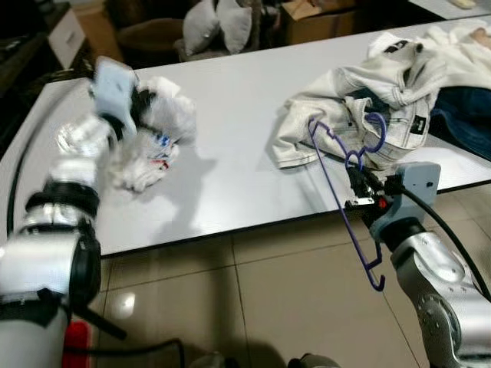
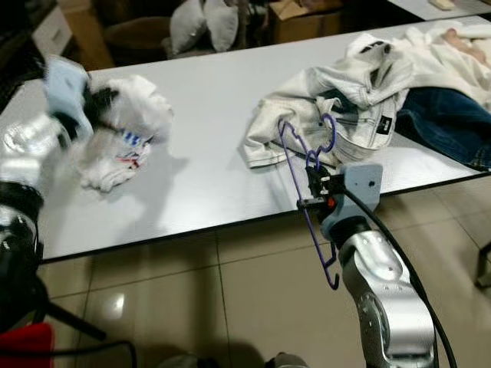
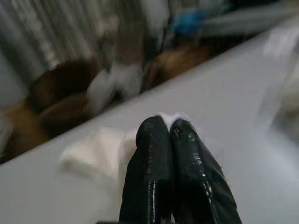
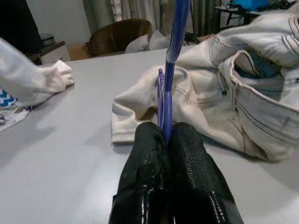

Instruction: Hang hanger

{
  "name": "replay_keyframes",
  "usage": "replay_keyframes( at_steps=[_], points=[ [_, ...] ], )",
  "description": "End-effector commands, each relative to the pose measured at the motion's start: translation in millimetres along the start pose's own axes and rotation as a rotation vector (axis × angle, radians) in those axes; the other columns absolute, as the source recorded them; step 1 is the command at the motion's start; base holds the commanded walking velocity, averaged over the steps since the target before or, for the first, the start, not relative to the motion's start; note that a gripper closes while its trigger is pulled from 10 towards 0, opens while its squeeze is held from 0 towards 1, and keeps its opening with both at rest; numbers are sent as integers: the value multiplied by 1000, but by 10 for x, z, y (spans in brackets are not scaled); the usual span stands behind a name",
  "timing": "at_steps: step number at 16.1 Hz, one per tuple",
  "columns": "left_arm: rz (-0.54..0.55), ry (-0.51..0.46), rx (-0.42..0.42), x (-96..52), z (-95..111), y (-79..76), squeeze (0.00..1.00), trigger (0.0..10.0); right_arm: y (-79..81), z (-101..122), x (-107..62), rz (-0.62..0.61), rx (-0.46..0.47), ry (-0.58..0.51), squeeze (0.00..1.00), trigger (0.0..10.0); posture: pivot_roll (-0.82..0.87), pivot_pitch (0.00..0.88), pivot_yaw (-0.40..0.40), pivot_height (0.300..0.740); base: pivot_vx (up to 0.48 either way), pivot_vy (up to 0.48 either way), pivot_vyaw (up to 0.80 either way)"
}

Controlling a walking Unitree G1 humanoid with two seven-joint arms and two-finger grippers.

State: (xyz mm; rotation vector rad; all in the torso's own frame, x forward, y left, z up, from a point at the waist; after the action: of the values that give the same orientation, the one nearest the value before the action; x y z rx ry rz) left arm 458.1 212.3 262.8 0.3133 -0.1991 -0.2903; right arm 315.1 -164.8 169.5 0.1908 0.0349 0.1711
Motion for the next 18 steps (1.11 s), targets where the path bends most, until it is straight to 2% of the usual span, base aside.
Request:
replay_keyframes(
  at_steps=[1,2,3,4,5,6,8,10,11,14,15,16,18],
  points=[
    [3,-403,-100,-4,1167,299,0,0,3,132,59,12,29,-61,0,10000,-186,0,121,740,0,0,0],
    [-14,-445,-128,-29,1277,324,0,0,-7,143,70,9,37,-69,0,10000,-180,0,121,740,0,0,0],
    [-58,-393,-72,-27,1191,274,0,0,-11,125,84,7,47,-70,0,10000,-173,0,125,740,0,0,0],
    [-107,-265,58,-6,908,155,0,0,21,72,92,15,48,-59,0,10000,-164,0,128,740,0,0,0],
    [-129,-209,98,-9,757,101,0,0,59,40,93,28,50,-52,0,10000,-161,0,129,740,0,0,0],
    [-132,-196,83,-25,694,89,0,0,118,10,90,53,49,-44,0,10000,-154,0,132,740,0,0,0],
    [-179,-210,66,-61,748,60,0,0,183,-16,92,105,51,-36,0,10000,-145,0,134,740,0,0,0],
    [-254,-149,123,-105,644,-14,0,0,199,-15,87,126,42,-42,0,10000,-140,0,137,740,0,0,0],
    [-258,-122,136,-109,590,-16,0,0,194,-10,86,127,40,-43,0,10000,-140,0,137,740,0,0,0],
    [-253,-100,103,-102,509,-46,0,0,190,-44,88,137,33,-35,0,10000,-149,0,127,740,0,0,0],
    [-252,-89,93,-97,465,-77,0,0,288,-33,65,192,31,-33,0,10000,-157,0,132,740,0,0,0],
    [-288,-96,80,-89,468,-195,0,0,505,17,-30,331,27,-39,0,10000,-165,0,133,740,0,0,0],
    [-291,-100,60,-47,471,-272,0,0,543,26,-67,367,18,-42,0,10000,-167,0,135,740,0,0,0]
  ],
)
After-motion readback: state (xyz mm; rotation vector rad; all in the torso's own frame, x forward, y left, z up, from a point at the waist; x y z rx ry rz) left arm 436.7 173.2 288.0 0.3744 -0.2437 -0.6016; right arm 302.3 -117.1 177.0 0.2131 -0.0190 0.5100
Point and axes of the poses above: a point about 5 cm out from each wrist's last joint towards the gripper, its own x axis pointing out of the wrist towards the gripper, its own z axis along the axis of the wrist's last joint, y = z × x, the point moved 6 cm from there along x, pointing out of the wrist towards the gripper, and after that the axes turned 8 degrees about x, right-handed, at the moved point
